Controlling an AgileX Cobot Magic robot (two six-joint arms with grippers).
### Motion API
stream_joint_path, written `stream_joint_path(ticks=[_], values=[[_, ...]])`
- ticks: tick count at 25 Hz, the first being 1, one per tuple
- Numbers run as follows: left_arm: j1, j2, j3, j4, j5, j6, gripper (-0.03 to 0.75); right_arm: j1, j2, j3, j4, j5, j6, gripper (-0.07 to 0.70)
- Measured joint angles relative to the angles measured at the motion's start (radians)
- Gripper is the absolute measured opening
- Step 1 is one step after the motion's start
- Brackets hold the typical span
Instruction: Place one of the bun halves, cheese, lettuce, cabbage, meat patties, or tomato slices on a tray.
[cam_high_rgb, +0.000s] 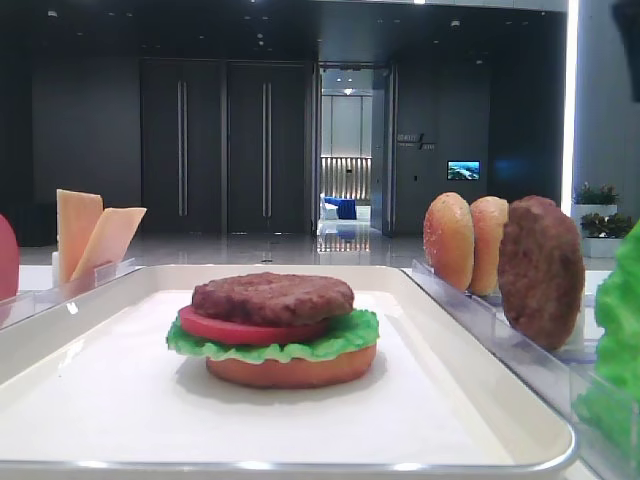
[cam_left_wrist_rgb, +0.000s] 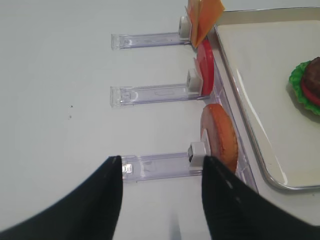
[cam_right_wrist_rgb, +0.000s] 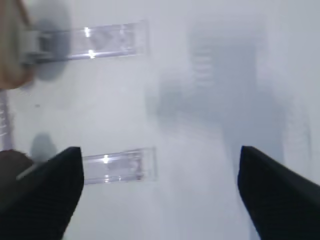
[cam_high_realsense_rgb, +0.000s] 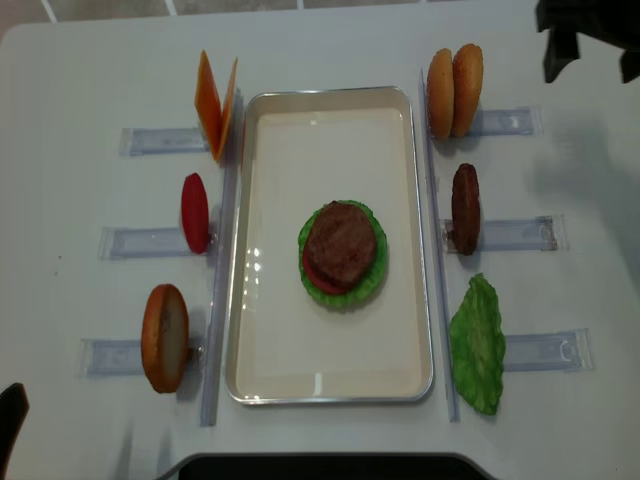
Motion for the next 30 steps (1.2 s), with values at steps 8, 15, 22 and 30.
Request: stream_joint_path(ticks=[8,15,22,30], values=[[0.000,0.000,0.000,0.000,0.000,0.002,0.391,-0.171,-0.057,0.079,-0.115,0.010,-0.007,0.590],[0.000,0.000,0.000,0.000,0.000,0.008,0.391,-0.171,-0.357,0.462,-0.149,0.000,0.007,0.564],[0.000,0.000,0.000,0.000,0.000,0.015,0.391,-0.171,-0.713,0.779,-0.133,-0.009,0.007,0.561],[0.000,0.000,0.000,0.000,0.000,0.016,0.391,-0.171,-1.154,0.941,-0.091,0.001,0.003,0.560]])
